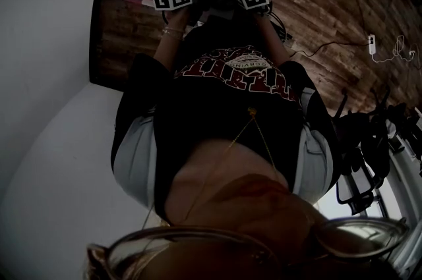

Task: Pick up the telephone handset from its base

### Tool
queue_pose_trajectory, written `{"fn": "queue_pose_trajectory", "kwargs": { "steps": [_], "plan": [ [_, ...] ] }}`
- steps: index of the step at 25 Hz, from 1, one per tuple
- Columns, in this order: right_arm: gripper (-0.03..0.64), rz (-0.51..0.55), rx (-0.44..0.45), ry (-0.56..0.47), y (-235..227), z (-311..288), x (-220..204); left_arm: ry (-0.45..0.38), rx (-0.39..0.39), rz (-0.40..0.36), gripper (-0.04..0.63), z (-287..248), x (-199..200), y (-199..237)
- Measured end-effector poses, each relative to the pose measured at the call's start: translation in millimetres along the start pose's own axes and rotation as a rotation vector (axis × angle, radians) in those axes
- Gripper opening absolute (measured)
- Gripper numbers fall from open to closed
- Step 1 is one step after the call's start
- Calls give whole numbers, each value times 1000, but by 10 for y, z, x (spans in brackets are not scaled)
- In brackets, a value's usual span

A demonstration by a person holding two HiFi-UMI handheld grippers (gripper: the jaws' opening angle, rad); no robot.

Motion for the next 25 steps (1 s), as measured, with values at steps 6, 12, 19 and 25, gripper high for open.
{"fn": "queue_pose_trajectory", "kwargs": {
  "steps": [6, 12, 19, 25],
  "plan": [
    [18, 0, 8, 0, 47, 1, 13, -39, -38, 28, 80, 119, 36, -74],
    [18, -15, 10, -6, 28, 5, -16, -84, -96, 19, 80, 232, 197, -310],
    [18, -40, 17, -24, 11, -23, -30, -112, -147, 45, 80, 324, 274, -384],
    [18, -37, 16, -15, -2, -18, -43, -143, -174, 31, 80, 419, 378, -505]
  ]
}}
Point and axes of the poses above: the fingertips, and each gripper's own axes: z backward along the fingers, y to its left, x out of its top, the point moved 9 cm from there along z, backward along the fingers, and after that the axes turned 1 degree about -y, right-handed, at the moved point
